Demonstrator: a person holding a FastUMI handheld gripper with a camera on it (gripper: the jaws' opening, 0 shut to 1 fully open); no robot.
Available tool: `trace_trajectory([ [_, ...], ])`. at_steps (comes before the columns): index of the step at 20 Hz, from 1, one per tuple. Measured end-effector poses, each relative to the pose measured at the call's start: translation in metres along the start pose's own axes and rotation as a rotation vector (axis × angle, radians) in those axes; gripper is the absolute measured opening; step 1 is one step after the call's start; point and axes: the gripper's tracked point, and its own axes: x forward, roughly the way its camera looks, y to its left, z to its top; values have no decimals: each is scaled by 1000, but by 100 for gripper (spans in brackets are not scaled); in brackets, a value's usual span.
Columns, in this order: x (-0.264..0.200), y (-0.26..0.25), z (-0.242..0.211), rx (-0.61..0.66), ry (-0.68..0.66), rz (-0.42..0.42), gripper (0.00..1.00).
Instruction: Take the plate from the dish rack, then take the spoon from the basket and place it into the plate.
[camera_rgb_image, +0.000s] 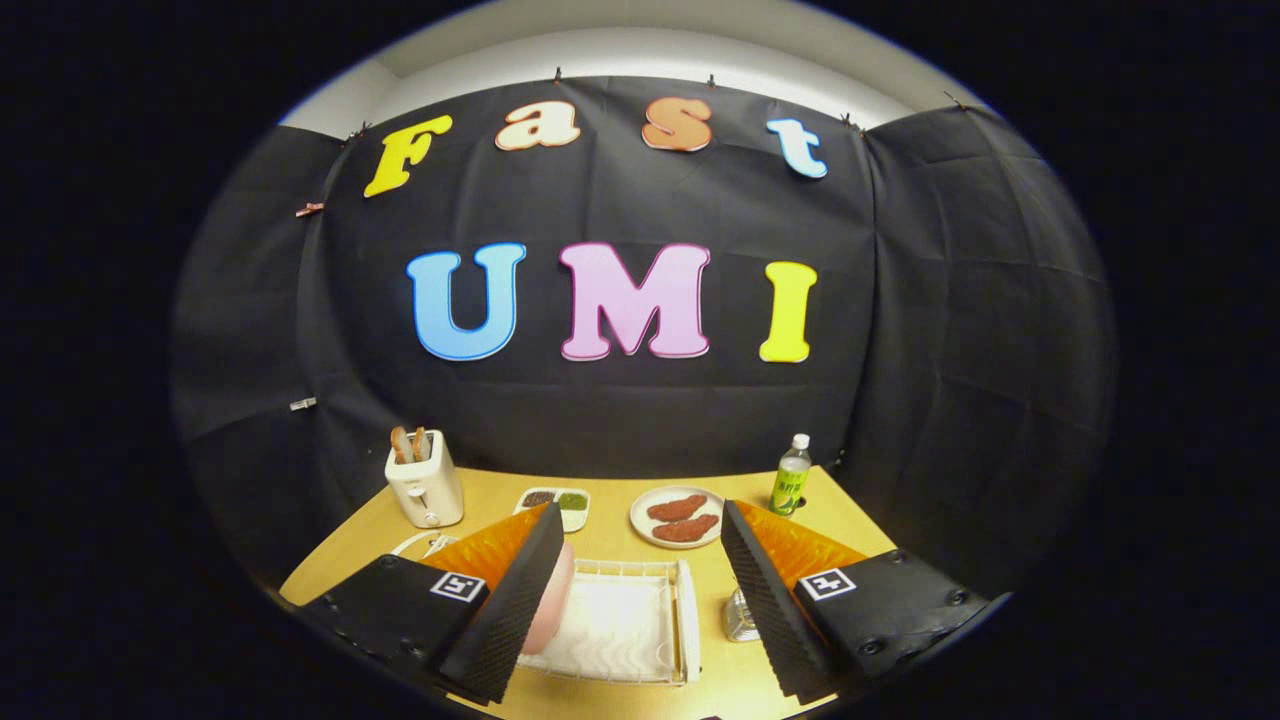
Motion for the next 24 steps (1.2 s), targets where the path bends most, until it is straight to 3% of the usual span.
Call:
trace_trajectory([
  [7, 41, 45, -32, -121, 197, 57, 92],
  [10, 53, 63, -58, -166, 284, 73, 85],
  [15, 71, 61, -111, -191, 445, 22, 83],
  [19, 77, 59, -160, -70, 613, -37, 67],
  [24, 86, 67, -181, 85, 699, -67, 37],
])
